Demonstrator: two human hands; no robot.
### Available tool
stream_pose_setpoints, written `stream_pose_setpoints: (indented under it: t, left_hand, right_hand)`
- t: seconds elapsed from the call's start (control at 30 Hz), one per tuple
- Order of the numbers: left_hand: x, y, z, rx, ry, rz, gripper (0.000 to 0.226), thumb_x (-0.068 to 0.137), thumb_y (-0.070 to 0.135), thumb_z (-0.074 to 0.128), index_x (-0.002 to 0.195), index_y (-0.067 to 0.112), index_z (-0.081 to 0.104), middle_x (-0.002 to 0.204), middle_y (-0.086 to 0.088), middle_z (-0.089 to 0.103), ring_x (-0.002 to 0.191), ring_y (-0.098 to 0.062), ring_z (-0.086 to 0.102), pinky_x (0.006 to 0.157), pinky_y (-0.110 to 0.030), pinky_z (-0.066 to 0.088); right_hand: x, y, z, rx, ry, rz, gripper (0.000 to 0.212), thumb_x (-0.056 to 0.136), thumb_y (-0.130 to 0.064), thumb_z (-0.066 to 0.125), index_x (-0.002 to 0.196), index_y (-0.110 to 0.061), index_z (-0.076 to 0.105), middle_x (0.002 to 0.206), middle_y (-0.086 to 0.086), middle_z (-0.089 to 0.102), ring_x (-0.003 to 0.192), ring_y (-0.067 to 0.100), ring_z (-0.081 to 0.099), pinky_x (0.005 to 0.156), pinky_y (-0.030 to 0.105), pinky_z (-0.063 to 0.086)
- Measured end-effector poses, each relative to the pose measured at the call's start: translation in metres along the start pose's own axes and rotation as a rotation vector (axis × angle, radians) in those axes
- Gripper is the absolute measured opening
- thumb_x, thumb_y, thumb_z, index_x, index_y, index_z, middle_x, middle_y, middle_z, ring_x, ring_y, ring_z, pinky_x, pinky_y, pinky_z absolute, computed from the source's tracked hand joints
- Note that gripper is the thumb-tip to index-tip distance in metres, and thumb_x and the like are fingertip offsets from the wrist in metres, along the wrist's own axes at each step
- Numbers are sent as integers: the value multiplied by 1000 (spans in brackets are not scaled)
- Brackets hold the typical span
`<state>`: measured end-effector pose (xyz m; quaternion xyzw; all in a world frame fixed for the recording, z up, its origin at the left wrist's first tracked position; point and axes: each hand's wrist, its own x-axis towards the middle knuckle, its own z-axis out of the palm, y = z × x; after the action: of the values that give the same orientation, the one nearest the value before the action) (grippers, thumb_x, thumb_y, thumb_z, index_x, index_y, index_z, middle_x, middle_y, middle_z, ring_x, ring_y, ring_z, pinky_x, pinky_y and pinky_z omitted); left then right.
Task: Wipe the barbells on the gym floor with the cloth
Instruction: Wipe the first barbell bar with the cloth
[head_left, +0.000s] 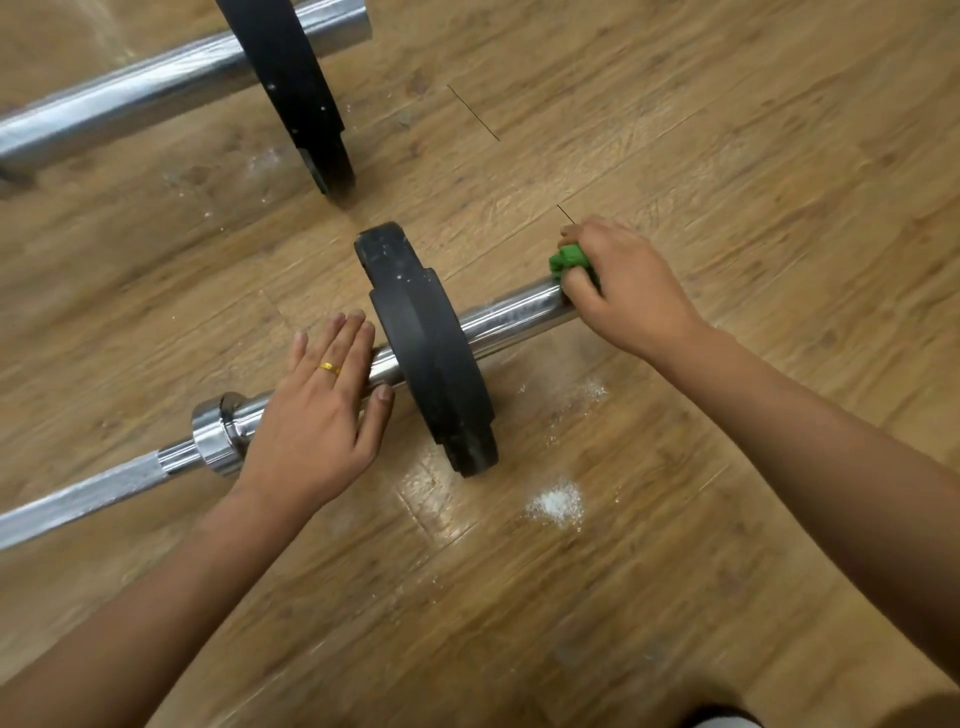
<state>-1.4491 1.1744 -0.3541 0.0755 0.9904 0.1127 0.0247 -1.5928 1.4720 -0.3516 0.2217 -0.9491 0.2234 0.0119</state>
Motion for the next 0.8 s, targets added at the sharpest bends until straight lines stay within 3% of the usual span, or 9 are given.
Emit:
stream_pose_setpoints:
  t: [0.1,0.27,0.4,0.53,0.67,0.8]
  left_hand:
    - [8,-3,-4,-3,5,-9,65,104,44,26,157,6,29,163,-12,29,154,-26,16,124,-32,-5]
    - [-7,13,5,16,1,-32,69,102,42,32,160,7,17,168,-11,15,156,-24,4,124,-39,-7]
    - [-11,21,11,80,16,-83,72,101,40,35,160,4,14,168,-13,10,156,-24,-2,124,-42,-8]
    - [-8,19,10,126,-3,-84,75,100,42,37,160,3,14,169,-13,8,156,-25,-2,123,-42,-12]
    - [-4,19,9,122,1,-110,79,97,46,41,159,3,16,167,-13,15,156,-26,6,124,-43,-9]
    - [-6,21,9,104,1,-102,81,96,48,43,159,4,16,166,-14,21,155,-26,11,125,-45,-4]
  right_hand:
    - [-11,9,5,24,87,-77,23,94,-23,55,107,-5,60,103,10,62,99,26,55,95,39,41]
    - [-12,0,14,97,178,-20,15,93,-17,52,103,-8,59,101,5,61,100,25,55,103,50,38]
    - [-17,16,8,57,28,-187,23,95,-16,51,115,-7,57,113,5,61,112,24,54,109,50,35]
    - [-14,14,5,106,97,-38,23,94,-16,50,114,-6,57,113,8,60,111,25,53,111,57,33]
    - [-14,12,3,62,15,-141,22,95,-16,49,115,-9,57,113,4,61,112,22,53,113,53,32]
    - [-12,7,1,102,99,3,18,96,-15,49,110,-9,58,107,4,60,105,20,53,119,49,25]
